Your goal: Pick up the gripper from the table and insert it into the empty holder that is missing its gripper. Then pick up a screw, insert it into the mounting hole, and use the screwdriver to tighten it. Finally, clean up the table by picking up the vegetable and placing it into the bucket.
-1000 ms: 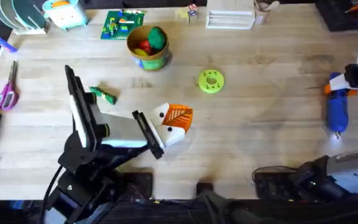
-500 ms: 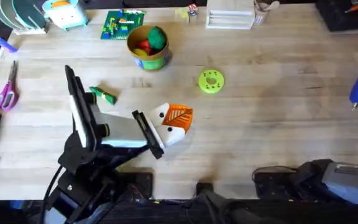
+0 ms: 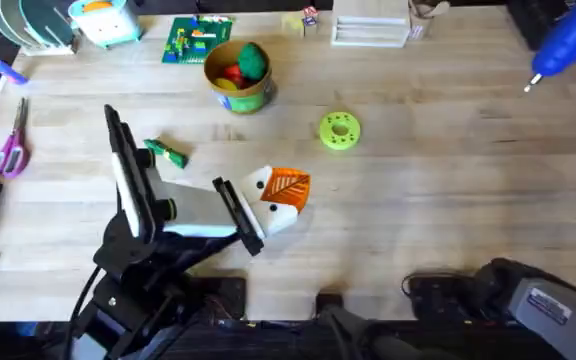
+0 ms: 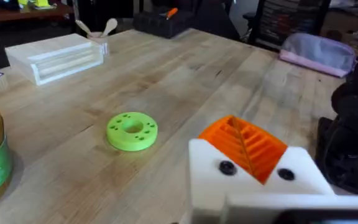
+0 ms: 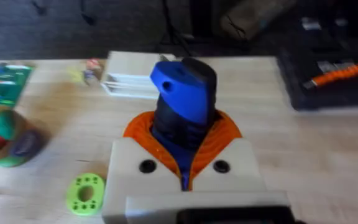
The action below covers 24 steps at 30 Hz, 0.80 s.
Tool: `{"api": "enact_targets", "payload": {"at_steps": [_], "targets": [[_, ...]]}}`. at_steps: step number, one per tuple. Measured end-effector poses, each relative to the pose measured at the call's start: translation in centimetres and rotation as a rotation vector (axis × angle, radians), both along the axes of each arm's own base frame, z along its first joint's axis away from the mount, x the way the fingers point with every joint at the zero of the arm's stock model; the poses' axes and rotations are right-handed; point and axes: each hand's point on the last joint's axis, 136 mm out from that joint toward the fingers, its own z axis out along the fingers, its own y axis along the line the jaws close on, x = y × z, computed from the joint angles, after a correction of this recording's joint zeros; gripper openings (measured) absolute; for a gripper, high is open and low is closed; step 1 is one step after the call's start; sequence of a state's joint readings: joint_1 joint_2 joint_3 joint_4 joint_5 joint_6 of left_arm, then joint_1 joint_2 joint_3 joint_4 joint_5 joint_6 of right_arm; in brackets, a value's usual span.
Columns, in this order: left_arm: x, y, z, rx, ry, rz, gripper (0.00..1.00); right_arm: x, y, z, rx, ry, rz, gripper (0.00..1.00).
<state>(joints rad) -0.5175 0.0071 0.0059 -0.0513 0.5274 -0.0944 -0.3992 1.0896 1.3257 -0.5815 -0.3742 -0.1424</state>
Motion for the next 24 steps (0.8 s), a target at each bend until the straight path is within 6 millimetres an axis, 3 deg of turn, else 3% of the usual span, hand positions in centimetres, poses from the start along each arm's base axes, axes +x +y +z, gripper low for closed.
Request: {"api": "enact_targets", "payload": {"at_steps": [4,7,10,16,20,24], "targets": [[0.0,0.0,0.0,0.000,0.000,0.000,0.006,-0.6,7.5,3.7,0.048,-0.186,0.207,0.023],[0.0,0.0,0.0,0.000,0.000,0.000,0.006,-1.6,13.5,5.2,0.090,-0.289,0.394,0.023],[0.0,0.0,0.0,0.000,0.000,0.000,0.006,-2.7,18.6,5.2,0.134,-0.329,0.562,0.023],[0.0,0.0,0.0,0.000,0.000,0.000,0.006,-5.1,27.6,3.2,0.198,-0.300,0.838,0.023],[0.0,0.0,0.0,0.000,0.000,0.000,0.006,-7.6,32.3,2.4,0.194,-0.304,1.000,0.023],[0.0,0.0,0.0,0.000,0.000,0.000,0.006,-10.5,35.5,3.7,0.210,-0.438,1.126,0.023]]}}
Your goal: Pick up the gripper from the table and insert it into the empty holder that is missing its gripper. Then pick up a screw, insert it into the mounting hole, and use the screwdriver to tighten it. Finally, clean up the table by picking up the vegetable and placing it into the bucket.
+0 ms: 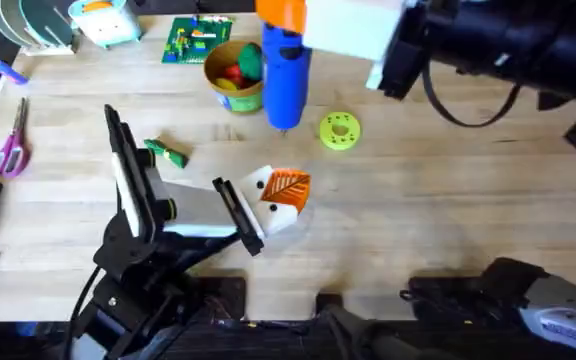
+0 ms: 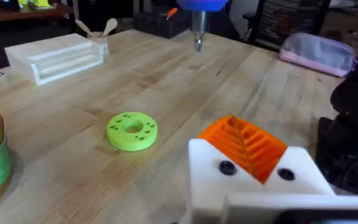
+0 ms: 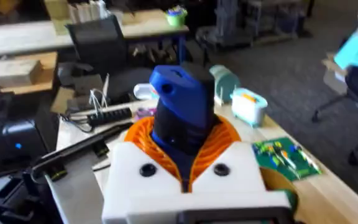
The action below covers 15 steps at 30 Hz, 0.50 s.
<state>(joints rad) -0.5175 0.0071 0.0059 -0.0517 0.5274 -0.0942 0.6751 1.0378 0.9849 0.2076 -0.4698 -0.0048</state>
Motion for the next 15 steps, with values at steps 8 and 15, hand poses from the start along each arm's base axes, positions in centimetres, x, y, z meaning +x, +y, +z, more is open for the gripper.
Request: {"api": "enact_targets", "payload": {"at_steps": [8,15], "targets": [[0.0,0.0,0.0,0.000,0.000,0.000,0.006,-2.8,2.3,-1.9,0.018,-0.035,0.101,0.023],[0.0,0.0,0.0,0.000,0.000,0.000,0.006,-4.9,3.5,-1.8,0.022,-0.046,0.172,0.023]]}}
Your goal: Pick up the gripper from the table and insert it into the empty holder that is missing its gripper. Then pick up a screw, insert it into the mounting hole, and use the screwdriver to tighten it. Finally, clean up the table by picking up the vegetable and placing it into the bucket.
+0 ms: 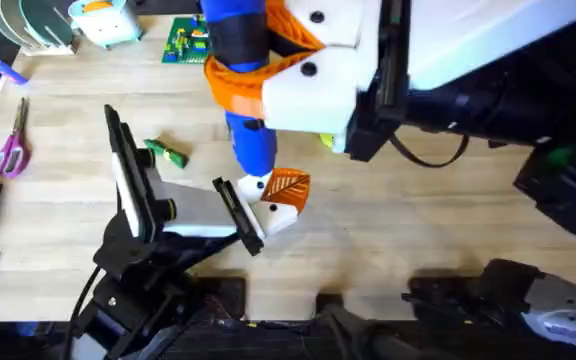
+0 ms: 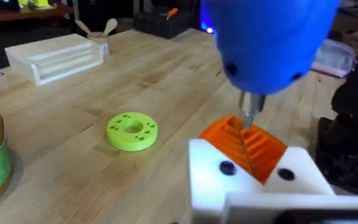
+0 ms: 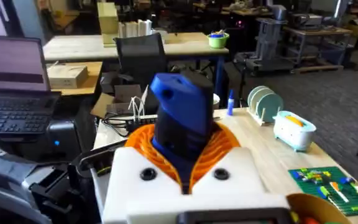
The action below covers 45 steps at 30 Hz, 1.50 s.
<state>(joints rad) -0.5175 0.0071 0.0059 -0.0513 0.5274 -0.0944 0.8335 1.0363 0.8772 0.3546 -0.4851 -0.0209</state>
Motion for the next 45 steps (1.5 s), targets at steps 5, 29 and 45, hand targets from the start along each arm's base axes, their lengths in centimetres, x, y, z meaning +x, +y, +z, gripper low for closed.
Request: {"api": "enact_targets", "payload": {"at_steps": [5,29,45], "targets": [[0.0,0.0,0.0,0.000,0.000,0.000,0.006,-0.2,0.4,-0.2,-0.002,-0.002,0.017,0.023],[0.0,0.0,0.0,0.000,0.000,0.000,0.006,0.2,1.3,-1.6,-0.037,0.012,0.023,0.023],[0.0,0.0,0.0,0.000,0.000,0.000,0.006,0.8,2.0,-3.0,-0.064,0.051,0.025,0.023]]}}
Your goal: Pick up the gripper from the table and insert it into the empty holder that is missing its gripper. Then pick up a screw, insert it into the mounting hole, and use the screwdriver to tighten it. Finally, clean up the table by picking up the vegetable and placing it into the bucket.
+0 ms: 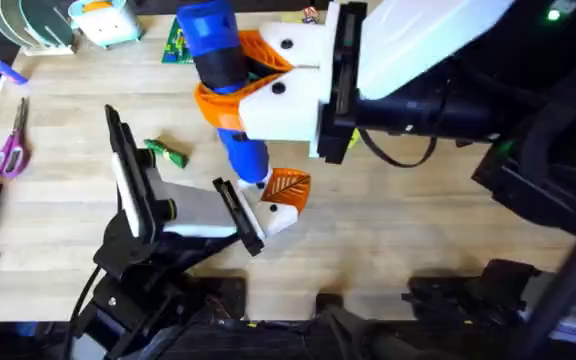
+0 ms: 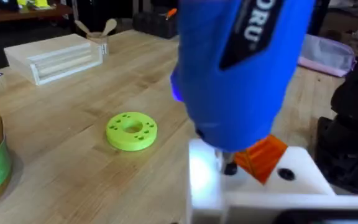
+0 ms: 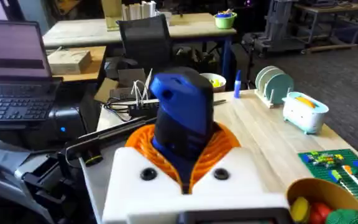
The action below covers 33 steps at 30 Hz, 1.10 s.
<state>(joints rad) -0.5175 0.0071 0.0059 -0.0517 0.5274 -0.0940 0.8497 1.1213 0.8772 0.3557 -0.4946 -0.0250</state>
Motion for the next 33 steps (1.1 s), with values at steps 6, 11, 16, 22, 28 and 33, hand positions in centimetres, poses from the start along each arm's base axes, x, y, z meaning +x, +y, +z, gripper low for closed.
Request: {"api": "enact_targets", "payload": {"at_steps": [6,11,16,22,28,33], "targets": [[0.0,0.0,0.0,0.000,0.000,0.000,0.006,0.0,-0.1,0.7,0.023,-0.018,-0.002,0.023],[0.0,0.0,0.0,0.000,0.000,0.000,0.006,0.1,-0.4,1.1,0.031,-0.025,-0.009,0.023],[0.0,0.0,0.0,0.000,0.000,0.000,0.006,-0.3,-1.0,1.6,0.037,-0.030,-0.011,0.023],[0.0,0.0,0.0,0.000,0.000,0.000,0.006,-0.3,-1.0,1.1,0.020,-0.015,-0.012,0.023],[0.0,0.0,0.0,0.000,0.000,0.000,0.006,-0.3,-0.9,1.1,0.021,-0.015,-0.011,0.023],[0.0,0.0,0.0,0.000,0.000,0.000,0.006,0.0,-0.6,0.8,0.019,-0.013,-0.011,0.023]]}}
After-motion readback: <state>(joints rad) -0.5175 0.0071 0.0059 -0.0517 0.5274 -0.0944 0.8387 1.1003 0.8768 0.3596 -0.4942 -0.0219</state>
